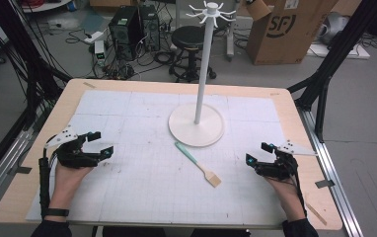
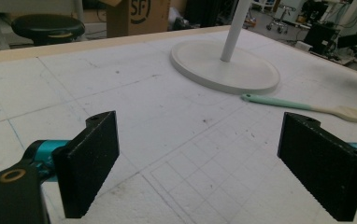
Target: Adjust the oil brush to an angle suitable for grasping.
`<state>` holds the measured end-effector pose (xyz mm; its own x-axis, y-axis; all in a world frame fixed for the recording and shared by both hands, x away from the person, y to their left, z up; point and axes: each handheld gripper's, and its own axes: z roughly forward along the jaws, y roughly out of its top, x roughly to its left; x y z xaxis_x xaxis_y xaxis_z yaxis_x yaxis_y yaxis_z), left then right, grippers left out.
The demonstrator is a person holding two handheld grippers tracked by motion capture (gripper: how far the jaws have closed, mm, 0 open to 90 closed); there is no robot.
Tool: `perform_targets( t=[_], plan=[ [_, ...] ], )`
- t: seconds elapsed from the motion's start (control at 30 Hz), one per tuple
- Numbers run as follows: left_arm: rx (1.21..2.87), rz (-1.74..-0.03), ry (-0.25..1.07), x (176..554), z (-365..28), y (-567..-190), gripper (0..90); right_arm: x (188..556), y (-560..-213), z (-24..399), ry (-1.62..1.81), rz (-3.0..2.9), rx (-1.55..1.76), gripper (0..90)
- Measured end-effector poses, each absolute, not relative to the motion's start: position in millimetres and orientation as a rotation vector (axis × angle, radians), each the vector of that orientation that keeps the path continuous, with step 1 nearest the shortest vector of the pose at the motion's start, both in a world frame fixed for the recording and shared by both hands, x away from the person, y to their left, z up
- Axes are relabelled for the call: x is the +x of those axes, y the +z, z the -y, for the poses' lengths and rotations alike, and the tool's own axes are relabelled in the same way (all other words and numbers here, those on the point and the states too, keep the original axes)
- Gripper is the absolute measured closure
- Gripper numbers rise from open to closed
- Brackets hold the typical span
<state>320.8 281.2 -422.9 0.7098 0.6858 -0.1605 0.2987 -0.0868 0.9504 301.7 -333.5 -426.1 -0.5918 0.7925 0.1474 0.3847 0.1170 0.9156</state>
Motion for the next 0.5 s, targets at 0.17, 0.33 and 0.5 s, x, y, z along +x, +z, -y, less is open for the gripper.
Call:
perform_targets(
  t=[0.17, 0.33, 0.5],
  plan=[
    [1.687, -0.809, 0.390, 320.3, -280.1, -423.4, 12.4, 302.4, -425.7, 334.7, 1.475, -2.021, 1.140, 14.1],
    [1.687, -0.808, 0.413, 319.7, -279.2, -422.8, 12.2, 300.9, -423.6, 337.1, 1.471, -2.009, 1.152, 13.9],
    [1.704, -0.816, 0.401, 318.7, -280.8, -422.2, 12.2, 298.6, -420.8, 337.3, 1.481, -2.001, 1.145, 14.0]
  ],
)
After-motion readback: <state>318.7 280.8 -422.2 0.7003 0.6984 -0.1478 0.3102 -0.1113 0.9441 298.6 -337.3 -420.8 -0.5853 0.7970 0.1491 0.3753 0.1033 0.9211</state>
